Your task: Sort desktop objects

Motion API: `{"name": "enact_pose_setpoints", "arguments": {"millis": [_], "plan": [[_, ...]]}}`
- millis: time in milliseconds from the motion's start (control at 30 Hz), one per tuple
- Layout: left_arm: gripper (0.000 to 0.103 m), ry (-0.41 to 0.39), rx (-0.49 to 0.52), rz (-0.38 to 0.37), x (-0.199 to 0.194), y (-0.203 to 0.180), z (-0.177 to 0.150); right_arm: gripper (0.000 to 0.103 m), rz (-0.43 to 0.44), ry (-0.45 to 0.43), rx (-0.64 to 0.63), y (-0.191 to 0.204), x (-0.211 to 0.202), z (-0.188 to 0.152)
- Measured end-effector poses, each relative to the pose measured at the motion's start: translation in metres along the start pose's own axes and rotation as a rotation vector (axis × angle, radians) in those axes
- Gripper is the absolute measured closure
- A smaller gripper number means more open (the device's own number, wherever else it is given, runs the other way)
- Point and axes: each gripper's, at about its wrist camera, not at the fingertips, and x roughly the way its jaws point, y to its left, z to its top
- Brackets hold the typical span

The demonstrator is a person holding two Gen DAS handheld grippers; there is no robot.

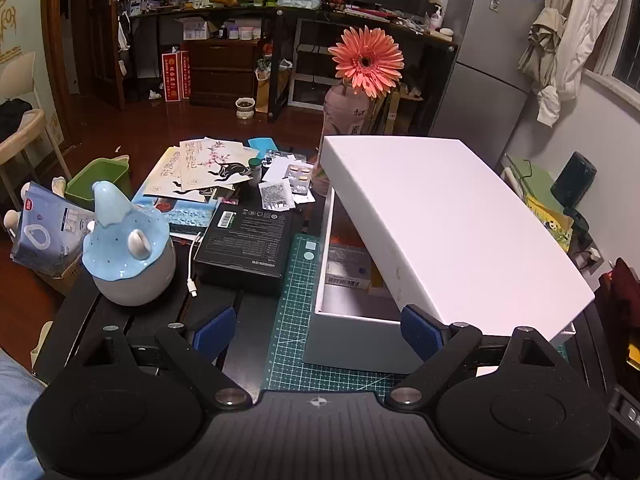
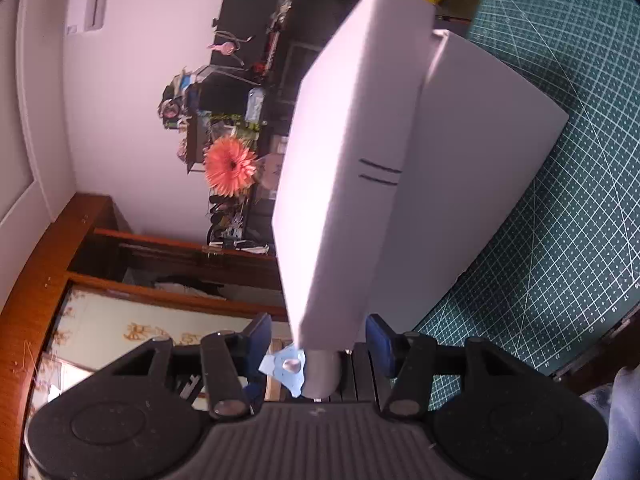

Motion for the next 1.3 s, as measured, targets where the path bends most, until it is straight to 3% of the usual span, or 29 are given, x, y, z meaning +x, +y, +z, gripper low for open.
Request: {"name": "enact_pose_setpoints", "arguments": {"millis": [467,633,800,1300], "plan": [[0.013,0.026,-0.017,0.0,0.008,0.002,-0.001,0.052,0.05,0.056,0.06,-0.014,0.04,-0.003],[0.013,0.033,-0.008,0.005,0.011,0.001,-0.001,0.057,0.061,0.092,0.043,-0.012,0.046,0.0],[0.013,0.04,-0.011,0.005,0.013,0.002,-0.002,0.064,0.059,0.103,0.019,-0.01,0.048,0.0],[0.013,0.037,-0.098,-0.059,0.016,0.018,0.004,0.065,0.074,0.18,0.005,-0.005,0.038,0.001]]}}
